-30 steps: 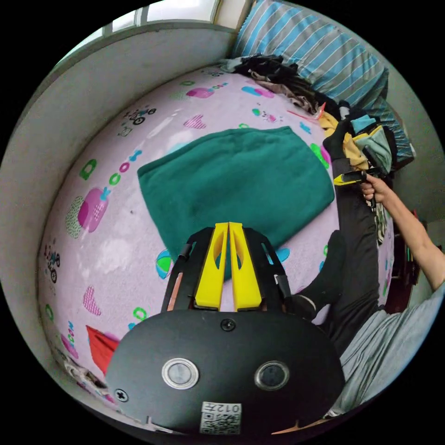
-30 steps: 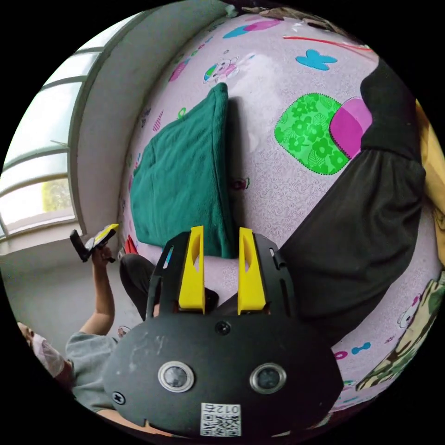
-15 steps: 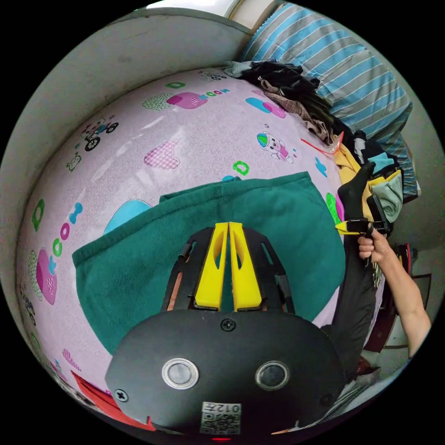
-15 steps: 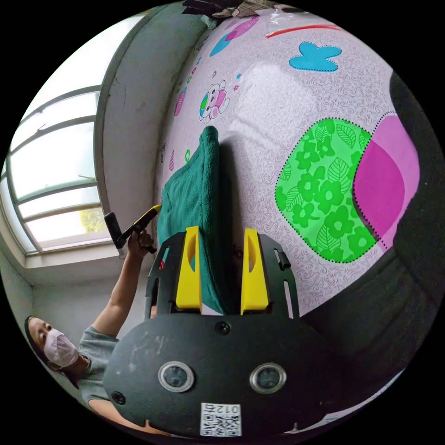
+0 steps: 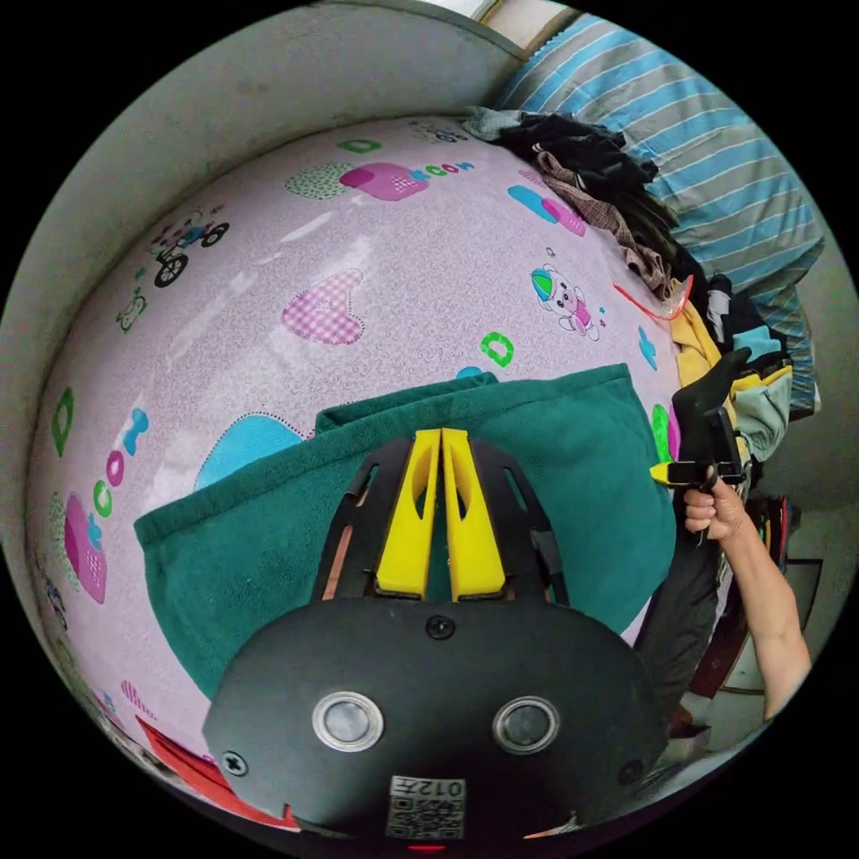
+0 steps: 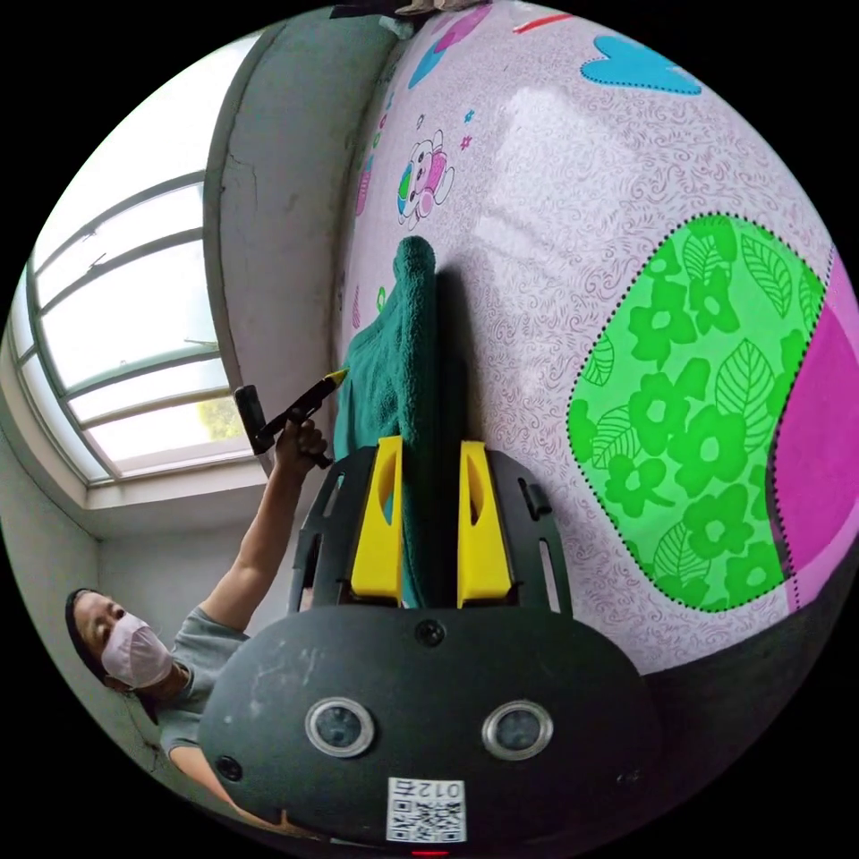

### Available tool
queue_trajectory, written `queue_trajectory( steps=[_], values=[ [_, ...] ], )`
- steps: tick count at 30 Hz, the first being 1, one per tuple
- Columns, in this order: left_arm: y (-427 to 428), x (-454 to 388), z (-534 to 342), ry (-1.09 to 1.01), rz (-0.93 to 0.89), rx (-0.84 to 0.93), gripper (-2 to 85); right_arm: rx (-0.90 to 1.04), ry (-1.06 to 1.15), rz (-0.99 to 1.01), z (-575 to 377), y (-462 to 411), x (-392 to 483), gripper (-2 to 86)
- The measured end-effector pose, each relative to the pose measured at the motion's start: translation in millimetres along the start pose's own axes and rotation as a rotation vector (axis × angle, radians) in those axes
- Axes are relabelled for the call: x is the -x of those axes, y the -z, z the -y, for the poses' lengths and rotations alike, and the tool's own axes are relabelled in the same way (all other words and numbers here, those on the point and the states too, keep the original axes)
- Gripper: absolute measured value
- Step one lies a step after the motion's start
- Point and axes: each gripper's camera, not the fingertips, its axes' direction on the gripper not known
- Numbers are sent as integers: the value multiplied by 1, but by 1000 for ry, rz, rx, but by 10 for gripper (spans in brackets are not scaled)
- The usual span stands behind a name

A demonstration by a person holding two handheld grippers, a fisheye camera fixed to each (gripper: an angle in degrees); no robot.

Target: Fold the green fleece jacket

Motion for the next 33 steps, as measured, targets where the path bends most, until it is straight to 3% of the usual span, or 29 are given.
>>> queue_trajectory(
  steps=[4,10,18,29,33],
  values=[
    [28,-18,-58,-51,-70,-32,6,87,27,-63,-22,2,4,135],
    [26,-40,-135,9,-103,-38,6,132,17,13,-41,-21,-9,122],
    [-2,-51,-165,40,3,34,7,63,82,43,-76,-35,1,81],
    [50,-62,-201,55,39,-17,7,8,220,-120,-139,-63,112,71],
    [38,-71,-226,43,38,60,6,1,247,-174,-155,-82,147,71]
  ],
)
